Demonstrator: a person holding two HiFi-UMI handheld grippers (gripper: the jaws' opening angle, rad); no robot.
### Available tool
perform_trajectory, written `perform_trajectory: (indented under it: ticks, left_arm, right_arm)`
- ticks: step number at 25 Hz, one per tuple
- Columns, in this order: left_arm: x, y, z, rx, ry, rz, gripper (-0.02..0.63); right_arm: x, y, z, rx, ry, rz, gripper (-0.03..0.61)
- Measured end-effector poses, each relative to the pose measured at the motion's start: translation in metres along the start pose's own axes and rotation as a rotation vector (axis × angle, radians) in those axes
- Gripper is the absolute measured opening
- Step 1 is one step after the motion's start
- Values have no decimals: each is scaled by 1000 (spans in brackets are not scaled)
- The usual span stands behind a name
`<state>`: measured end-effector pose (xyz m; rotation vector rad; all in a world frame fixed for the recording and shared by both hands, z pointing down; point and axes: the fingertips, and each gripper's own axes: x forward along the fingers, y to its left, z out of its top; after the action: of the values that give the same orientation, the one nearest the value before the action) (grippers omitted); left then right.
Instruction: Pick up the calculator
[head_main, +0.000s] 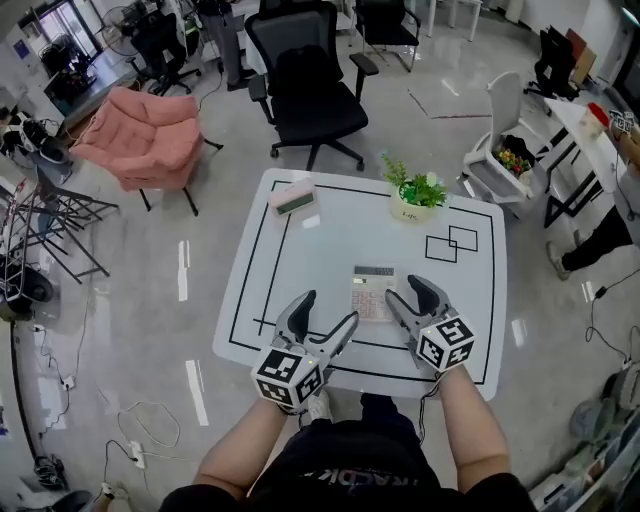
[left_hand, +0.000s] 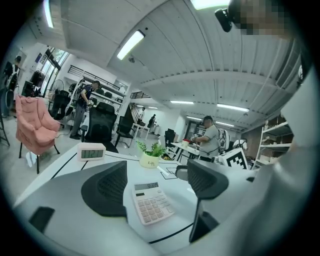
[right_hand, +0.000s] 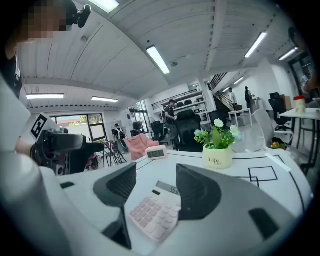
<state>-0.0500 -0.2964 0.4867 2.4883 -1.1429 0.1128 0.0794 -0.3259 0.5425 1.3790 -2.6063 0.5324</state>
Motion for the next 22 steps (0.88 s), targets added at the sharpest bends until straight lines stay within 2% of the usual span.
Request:
perform_trajectory:
  ticks: [11,22]
  left_arm:
    - [46,13,-16,-48,32,107,365]
    - [61,32,-34,-91,58,154,365]
  right_arm:
    - [57,-63,-44,5,209,129,233]
    - [100,-69,-81,14,436,295,233]
